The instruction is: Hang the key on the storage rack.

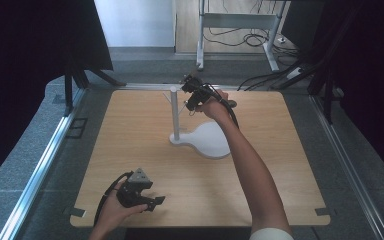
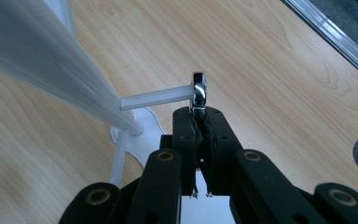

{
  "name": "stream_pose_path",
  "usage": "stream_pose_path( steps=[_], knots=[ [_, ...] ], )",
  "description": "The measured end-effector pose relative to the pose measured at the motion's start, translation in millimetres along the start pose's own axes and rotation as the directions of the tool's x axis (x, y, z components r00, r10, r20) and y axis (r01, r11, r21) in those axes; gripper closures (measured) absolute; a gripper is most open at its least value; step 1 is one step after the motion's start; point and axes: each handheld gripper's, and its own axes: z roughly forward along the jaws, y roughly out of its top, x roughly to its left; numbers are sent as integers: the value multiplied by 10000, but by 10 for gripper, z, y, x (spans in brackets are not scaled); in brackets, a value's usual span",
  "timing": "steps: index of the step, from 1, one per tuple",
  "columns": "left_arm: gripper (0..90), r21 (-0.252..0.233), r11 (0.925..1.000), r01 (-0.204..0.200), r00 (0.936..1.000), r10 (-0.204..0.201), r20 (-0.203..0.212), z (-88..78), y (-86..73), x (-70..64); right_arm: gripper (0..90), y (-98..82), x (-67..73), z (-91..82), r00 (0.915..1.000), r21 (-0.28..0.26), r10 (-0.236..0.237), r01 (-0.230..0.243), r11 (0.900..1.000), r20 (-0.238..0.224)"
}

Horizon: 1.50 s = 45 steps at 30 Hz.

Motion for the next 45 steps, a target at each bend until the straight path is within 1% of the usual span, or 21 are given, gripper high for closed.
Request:
stream_pose_path(
  steps=[3, 7, 8, 10, 12, 13, 14, 15, 17, 18, 19, 21, 22, 25, 26, 29, 30, 40, 44, 45],
  knots=[
    [275, 24, 10000, -7, 10000, 7, 4, 2, -1, 3, 839, -4, 23, 29, 10000, 12, -71, 71, 10000, 14],
    [275, 17, 10000, 5, 10000, -5, 1, 3, -2, 8, 838, -5, 54, 40, 10000, 41, -38, 38, 10000, 7],
    [275, -18, 10000, 63, 10000, -63, 0, 6, -3, 5, 838, -9, 60, 43, 10000, 26, -53, 53, 10000, 11],
    [275, -13, 10000, 53, 10000, -53, 3, 5, -3, 5, 832, -39, 89, 53, 10000, -54, -62, 62, 10000, -48],
    [275, -6, 10000, 45, 10000, -45, 5, 9, -3, 5, 802, -71, 106, 58, 9998, -76, -75, 74, 9999, -202],
    [275, -6, 10000, 45, 10000, -45, 5, 9, -3, 5, 802, -71, 106, 58, 9998, -76, -75, 74, 9999, -202],
    [275, 30, 10000, 32, 10000, -32, -11, 12, -2, 1, 785, -109, 125, 54, 9994, -73, -130, 128, 9999, -316],
    [275, 30, 10000, 32, 10000, -32, -11, 12, -2, 1, 785, -109, 125, 54, 9994, -73, -130, 128, 9999, -316],
    [275, 47, 10000, 23, 10000, -23, 7, 19, -1, -3, 746, -156, 135, 22, 9992, -198, -150, 143, 9997, -381],
    [275, 62, 10000, 12, 10000, -12, 21, 22, -1, -4, 746, -156, 135, 22, 9992, -198, -150, 143, 9997, -381],
    [275, 93, 10000, -7, 10000, 7, 8, 28, 1, -7, 725, -201, 136, -11, 9990, -301, -118, 105, 9995, -426],
    [275, 121, 9999, 0, 10000, 0, 0, 30, 2, -9, 717, -217, 133, -20, 9990, -346, -151, 137, 9993, -421],
    [275, 141, 9999, -18, 10000, 18, 0, 34, 1, -9, 688, -269, 132, -52, 9989, -461, -150, 130, 9989, -453],
    [275, 174, 9998, -8, 10000, 8, -10, 39, -1, -9, 666, -315, 132, -81, 9990, -581, -155, 131, 9982, -415],
    [275, 182, 9998, -40, 10000, 40, -27, 42, -3, -3, 629, -377, 141, -112, 9991, -705, -151, 123, 9974, -389],
    [275, 190, 9998, -38, 10000, 39, -38, 39, -3, -1, 608, -428, 149, -135, 9992, -834, -168, 137, 9964, -369],
    [274, 178, 9998, -15, 10000, 16, -47, 39, -4, 0, 596, -500, 162, -166, 9988, -975, -184, 140, 9951, -445],
    [274, 275, 9996, -42, 9999, 45, -92, 47, -6, 8, 585, -874, 194, -274, 9960, -1532, -352, 222, 9879, -826],
    [275, 284, 9996, -15, 9999, 19, -112, 47, -8, 9, 583, -1044, 207, -286, 9950, -1675, -302, 139, 9858, -950],
    [274, 284, 9996, -15, 9999, 19, -112, 47, -8, 9, 583, -1044, 207, -286, 9950, -1675, -302, 139, 9858, -950]
  ],
)
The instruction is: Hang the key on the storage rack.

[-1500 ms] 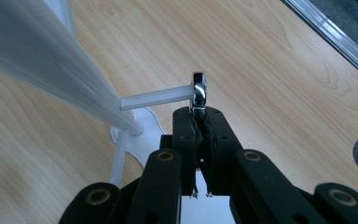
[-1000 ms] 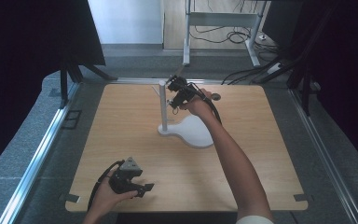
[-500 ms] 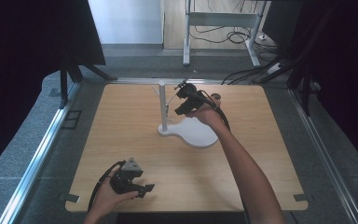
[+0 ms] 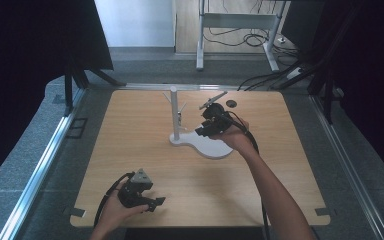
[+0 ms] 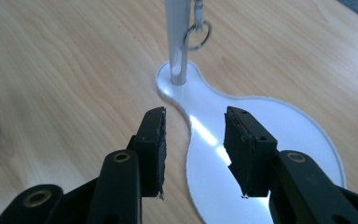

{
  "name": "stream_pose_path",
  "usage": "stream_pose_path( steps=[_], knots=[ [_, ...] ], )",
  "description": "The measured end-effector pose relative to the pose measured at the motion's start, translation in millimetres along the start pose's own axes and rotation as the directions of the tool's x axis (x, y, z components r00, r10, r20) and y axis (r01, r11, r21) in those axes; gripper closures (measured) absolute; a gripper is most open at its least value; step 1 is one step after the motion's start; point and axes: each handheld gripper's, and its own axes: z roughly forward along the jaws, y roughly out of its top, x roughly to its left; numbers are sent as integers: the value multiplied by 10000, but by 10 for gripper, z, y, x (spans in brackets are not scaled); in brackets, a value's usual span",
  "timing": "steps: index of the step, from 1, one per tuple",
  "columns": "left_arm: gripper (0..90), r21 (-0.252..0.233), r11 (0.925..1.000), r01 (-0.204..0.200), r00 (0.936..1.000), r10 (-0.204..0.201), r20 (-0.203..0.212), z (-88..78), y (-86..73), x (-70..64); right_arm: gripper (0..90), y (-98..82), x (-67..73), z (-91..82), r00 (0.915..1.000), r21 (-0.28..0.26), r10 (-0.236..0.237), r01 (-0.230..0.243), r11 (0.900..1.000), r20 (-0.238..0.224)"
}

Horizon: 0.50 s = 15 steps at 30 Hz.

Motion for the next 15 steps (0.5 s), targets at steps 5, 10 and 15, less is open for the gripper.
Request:
stream_pose_path(
  steps=[5, 10, 15],
  knots=[
    [275, 34, 10000, 6, 10000, -6, 4, 13, 0, -2, 573, -248, 29, -60, 9998, -190, 94, -97, 9998, -176],
    [274, 33, 10000, 10, 10000, -10, -17, 19, -2, -1, 563, -522, 66, -106, 9990, -461, 183, -201, 9987, -401],
    [276, 79, 10000, -5, 10000, 5, 0, 19, -1, 0, 554, -771, 87, -106, 9981, -532, 286, -315, 9981, -540]
  ],
)
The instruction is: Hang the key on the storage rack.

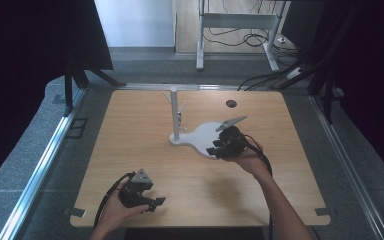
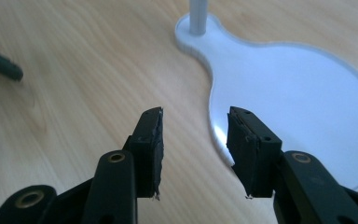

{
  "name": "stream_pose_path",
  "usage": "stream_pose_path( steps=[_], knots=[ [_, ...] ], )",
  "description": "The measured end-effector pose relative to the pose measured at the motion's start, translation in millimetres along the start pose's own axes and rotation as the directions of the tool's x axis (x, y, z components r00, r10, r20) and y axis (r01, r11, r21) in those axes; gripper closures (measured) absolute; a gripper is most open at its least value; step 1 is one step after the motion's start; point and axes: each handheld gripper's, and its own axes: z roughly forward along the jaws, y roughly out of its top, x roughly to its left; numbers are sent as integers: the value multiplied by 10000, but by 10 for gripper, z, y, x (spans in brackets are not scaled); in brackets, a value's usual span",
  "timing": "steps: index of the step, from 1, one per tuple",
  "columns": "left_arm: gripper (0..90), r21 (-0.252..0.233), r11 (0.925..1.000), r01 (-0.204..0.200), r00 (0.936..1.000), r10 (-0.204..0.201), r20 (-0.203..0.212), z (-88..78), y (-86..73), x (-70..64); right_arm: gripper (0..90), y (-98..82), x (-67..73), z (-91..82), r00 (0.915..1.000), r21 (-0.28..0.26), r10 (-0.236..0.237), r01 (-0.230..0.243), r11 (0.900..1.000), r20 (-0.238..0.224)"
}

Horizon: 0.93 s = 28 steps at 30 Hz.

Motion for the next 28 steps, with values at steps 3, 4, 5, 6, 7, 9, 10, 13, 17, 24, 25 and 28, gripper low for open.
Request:
stream_pose_path(
  steps=[3, 4, 5, 6, 7, 9, 10, 13, 17, 24, 25, 28],
  knots=[
    [275, -242, 9997, 27, 9994, -18, 353, -31, 21, -45, 550, -220, -8, -3, 9998, 51, 179, -178, 9998, -19],
    [275, -192, 9998, -34, 9994, 41, 341, -30, 24, -49, 548, -272, -9, 1, 9997, 72, 243, -243, 9997, -26],
    [276, -192, 9998, -34, 9994, 41, 341, -30, 24, -49, 548, -272, -9, 1, 9997, 72, 243, -243, 9997, -26],
    [275, -139, 9999, -48, 9995, 52, 327, -13, 22, -54, 546, -388, -7, 14, 9996, 188, 289, -290, 9994, 66],
    [275, -82, 10000, -43, 9995, 45, 301, -1, 21, -53, 543, -423, -3, 21, 9994, 265, 314, -317, 9991, 127],
    [275, -57, 10000, -27, 9995, 29, 301, 11, 19, -50, 541, -516, 7, 41, 9992, 340, 342, -348, 9988, 183],
    [276, -11, 10000, -17, 9996, 17, 298, 28, 16, -51, 541, -561, 12, 49, 9992, 347, 376, -381, 9987, 155],
    [276, 8, 10000, -22, 9995, 22, 303, 36, 16, -50, 540, -646, 20, 68, 9988, 383, 457, -463, 9982, 186],
    [276, 6, 10000, -24, 9997, 24, 261, 36, 18, -54, 532, -718, 1, 88, 9974, 317, 690, -695, 9971, 196],
    [275, -122, 9999, -43, 9997, 46, 238, 11, 26, -60, 484, -795, 19, 82, 9941, -111, 1076, -1074, 9942, 149],
    [276, -150, 9999, -44, 9997, 47, 233, 8, 25, -54, 482, -802, 28, 71, 9945, -90, 1025, -1023, 9947, 221],
    [275, -130, 9999, -23, 9998, 26, 206, 12, 24, -48, 476, -842, 20, 32, 9923, -323, 1195, -1185, 9924, 322]
  ],
)
